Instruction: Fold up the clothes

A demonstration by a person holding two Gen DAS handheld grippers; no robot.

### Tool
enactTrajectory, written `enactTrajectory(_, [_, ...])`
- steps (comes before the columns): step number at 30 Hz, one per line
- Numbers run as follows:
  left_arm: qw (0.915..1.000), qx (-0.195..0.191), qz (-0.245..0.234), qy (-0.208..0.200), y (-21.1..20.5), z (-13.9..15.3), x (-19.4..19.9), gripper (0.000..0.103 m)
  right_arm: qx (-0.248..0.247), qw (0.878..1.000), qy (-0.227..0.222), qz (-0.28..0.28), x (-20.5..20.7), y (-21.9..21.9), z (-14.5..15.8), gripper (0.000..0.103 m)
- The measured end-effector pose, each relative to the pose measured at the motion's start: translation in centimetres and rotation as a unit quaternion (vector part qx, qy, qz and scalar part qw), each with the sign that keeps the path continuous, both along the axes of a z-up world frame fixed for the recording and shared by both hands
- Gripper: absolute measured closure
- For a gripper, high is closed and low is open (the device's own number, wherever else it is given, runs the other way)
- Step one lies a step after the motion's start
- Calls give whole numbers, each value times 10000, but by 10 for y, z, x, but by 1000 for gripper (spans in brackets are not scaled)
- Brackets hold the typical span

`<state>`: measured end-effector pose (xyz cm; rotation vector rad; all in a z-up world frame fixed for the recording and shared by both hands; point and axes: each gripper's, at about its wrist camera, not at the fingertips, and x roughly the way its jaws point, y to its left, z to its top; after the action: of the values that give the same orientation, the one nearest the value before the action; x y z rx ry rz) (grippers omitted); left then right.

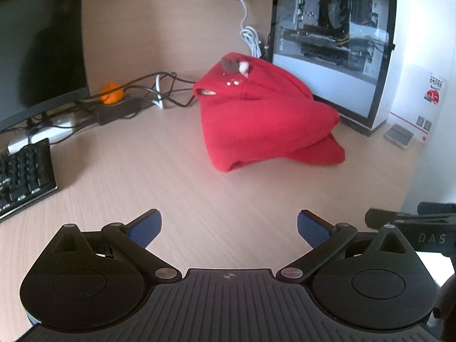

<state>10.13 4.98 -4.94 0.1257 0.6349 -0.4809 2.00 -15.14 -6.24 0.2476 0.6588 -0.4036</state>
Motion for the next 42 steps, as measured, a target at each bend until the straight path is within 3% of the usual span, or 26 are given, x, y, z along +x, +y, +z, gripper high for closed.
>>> enactTrajectory(12, [9999,4,109,86,1,-2,-1,0,8,9999,91,117,6,0,-1,0])
enactTrajectory(31, [9999,22,-93,58,-6,-1,-2,0,20,10000,21,-25,-2,-4,0,0])
enactTrajectory(42, [9998,69,-122,-125,-7,3,-7,0,2,10000,-5,-46,-3,-2,1,0])
